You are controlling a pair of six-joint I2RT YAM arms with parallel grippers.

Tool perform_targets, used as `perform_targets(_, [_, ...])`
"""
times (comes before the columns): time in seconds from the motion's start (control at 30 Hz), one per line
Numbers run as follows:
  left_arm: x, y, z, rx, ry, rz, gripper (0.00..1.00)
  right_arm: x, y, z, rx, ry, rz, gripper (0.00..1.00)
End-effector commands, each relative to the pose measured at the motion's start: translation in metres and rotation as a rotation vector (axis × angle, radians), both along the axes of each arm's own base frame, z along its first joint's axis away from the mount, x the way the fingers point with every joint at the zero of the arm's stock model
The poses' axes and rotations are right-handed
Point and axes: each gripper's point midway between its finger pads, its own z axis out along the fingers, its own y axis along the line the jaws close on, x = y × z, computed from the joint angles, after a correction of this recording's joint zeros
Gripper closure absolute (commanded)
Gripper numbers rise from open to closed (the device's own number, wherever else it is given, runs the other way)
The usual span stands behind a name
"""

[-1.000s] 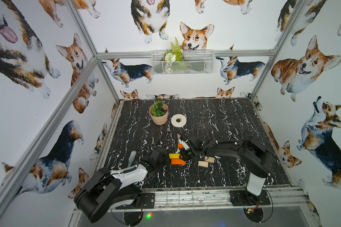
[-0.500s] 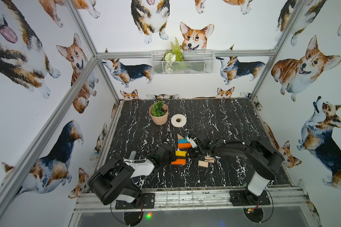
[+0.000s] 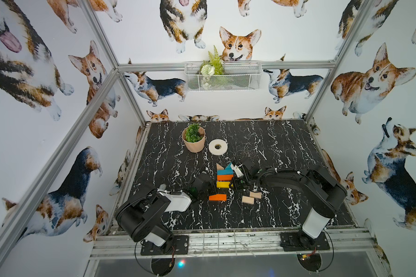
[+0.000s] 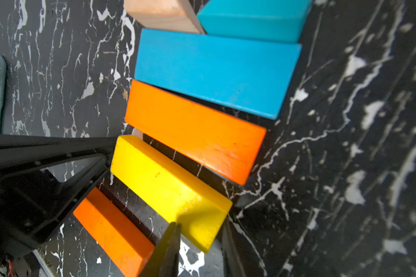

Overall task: Assemble a carrot with building blocks
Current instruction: Assemble the building block at the center of the board.

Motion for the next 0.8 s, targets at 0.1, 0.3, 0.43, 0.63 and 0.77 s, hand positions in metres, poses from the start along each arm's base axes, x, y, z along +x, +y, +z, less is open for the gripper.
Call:
perform_targets(0.1, [-0.014, 0.0, -0.014, 0.015, 0.079, -0.032, 0.95, 0.006, 0.007, 0.007, 0.029, -0.016, 0.019, 0.66])
perform_targets(0.3, [-0.014, 0.003, -0.014, 0.035, 0.078, -0.024, 0.95, 0.007, 0.006, 0.006, 0.022, -0.025, 0.021, 0.65])
perform_targets(0.43, [-0.014, 0.009, -0.013, 0.055, 0.071, -0.009, 0.95, 0.009, 0.004, 0.007, 0.017, -0.032, 0.019, 0.58])
perform_targets(0.63, [-0.012, 0.017, -0.006, 0.097, 0.052, 0.011, 0.95, 0.011, -0.004, 0.011, -0.004, -0.071, 0.001, 0.51])
perform_targets(0.77, [-0.009, 0.023, 0.002, 0.136, 0.032, 0.017, 0.95, 0.009, -0.015, 0.016, -0.028, -0.093, -0.019, 0.51])
